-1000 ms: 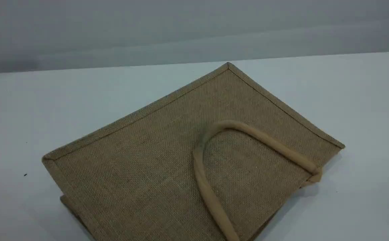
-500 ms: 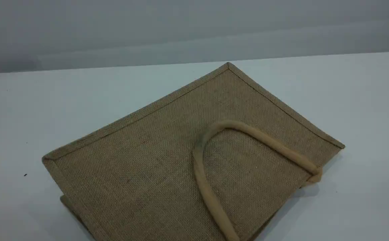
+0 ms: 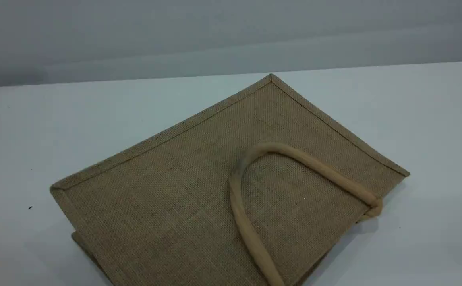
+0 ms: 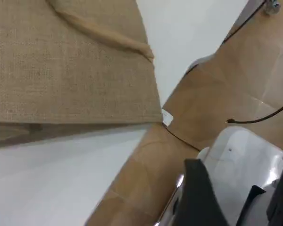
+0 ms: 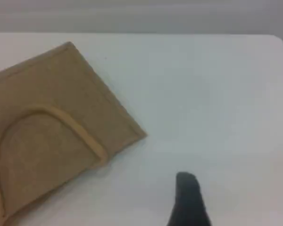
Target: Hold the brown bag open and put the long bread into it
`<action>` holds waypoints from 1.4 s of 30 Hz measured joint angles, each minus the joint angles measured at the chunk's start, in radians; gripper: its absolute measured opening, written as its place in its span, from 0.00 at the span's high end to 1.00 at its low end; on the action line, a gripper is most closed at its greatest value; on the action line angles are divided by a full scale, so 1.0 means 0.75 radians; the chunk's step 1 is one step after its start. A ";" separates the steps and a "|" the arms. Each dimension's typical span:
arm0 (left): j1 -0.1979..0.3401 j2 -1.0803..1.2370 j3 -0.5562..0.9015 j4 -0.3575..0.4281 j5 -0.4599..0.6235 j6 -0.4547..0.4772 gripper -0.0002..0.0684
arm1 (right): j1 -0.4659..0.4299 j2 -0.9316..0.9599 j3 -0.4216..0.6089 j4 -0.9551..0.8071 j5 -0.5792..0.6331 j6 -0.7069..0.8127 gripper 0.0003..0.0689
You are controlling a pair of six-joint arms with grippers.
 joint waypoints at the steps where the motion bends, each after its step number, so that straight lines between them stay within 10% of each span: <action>1: 0.000 0.000 0.000 0.000 0.000 0.000 0.39 | -0.002 0.000 0.000 0.001 0.000 0.000 0.38; 15: 0.006 -0.033 0.000 0.000 0.000 -0.001 0.39 | -0.002 0.000 0.000 0.001 -0.001 0.000 0.38; 19: 0.109 -0.078 0.000 0.001 0.000 0.000 0.39 | -0.002 0.000 0.000 0.001 -0.001 0.000 0.38; 36: 1.183 -0.087 0.000 0.001 0.000 0.000 0.39 | -0.017 0.000 0.000 0.003 -0.001 0.000 0.38; 42: 1.437 -0.151 0.000 0.003 0.000 0.000 0.39 | -0.017 0.000 0.000 0.003 -0.001 0.000 0.38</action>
